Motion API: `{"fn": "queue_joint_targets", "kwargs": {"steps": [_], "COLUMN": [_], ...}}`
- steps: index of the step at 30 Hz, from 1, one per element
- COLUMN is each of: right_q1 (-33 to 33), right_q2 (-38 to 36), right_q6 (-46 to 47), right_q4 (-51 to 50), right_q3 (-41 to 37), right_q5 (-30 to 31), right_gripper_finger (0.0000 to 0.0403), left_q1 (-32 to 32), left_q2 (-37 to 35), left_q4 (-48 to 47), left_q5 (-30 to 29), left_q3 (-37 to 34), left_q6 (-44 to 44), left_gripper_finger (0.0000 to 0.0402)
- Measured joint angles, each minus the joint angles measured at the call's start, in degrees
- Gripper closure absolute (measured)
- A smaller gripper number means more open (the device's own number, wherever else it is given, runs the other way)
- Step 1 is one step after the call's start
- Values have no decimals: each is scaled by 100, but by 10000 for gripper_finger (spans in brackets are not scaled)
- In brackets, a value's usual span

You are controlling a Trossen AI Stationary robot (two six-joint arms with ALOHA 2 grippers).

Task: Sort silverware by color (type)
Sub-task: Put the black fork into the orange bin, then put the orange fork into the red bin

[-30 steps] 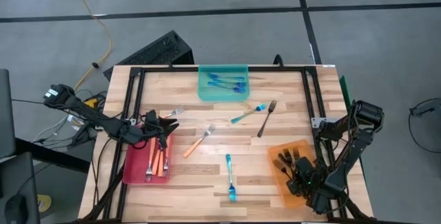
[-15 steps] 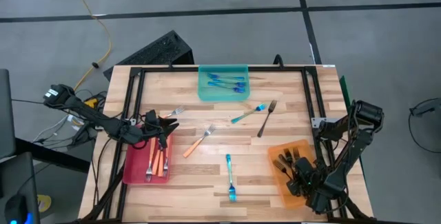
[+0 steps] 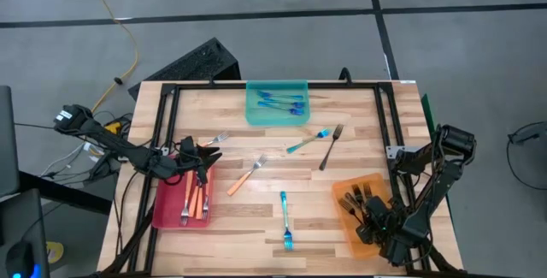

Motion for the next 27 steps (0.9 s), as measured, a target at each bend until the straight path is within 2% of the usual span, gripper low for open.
{"fn": "queue_joint_targets", "kwargs": {"steps": [6,10,27], "right_q1": [0,0,0], "right_q2": [2,3,4], "right_q6": [-65,-69,-430], "right_q4": [-1,-54,-575], "right_q3": [81,148,646], "right_q5": [2,1,23], "right_gripper_finger": [271,251,255], "left_q1": [-1,-1,0], "left_q2": [0,-1,-1], "left_q4": [0,0,0], "left_q5": [2,2,4], "left_q3": [2,1,0], "left_q6": [3,4,8], "left_gripper_finger": [290,290,290]}}
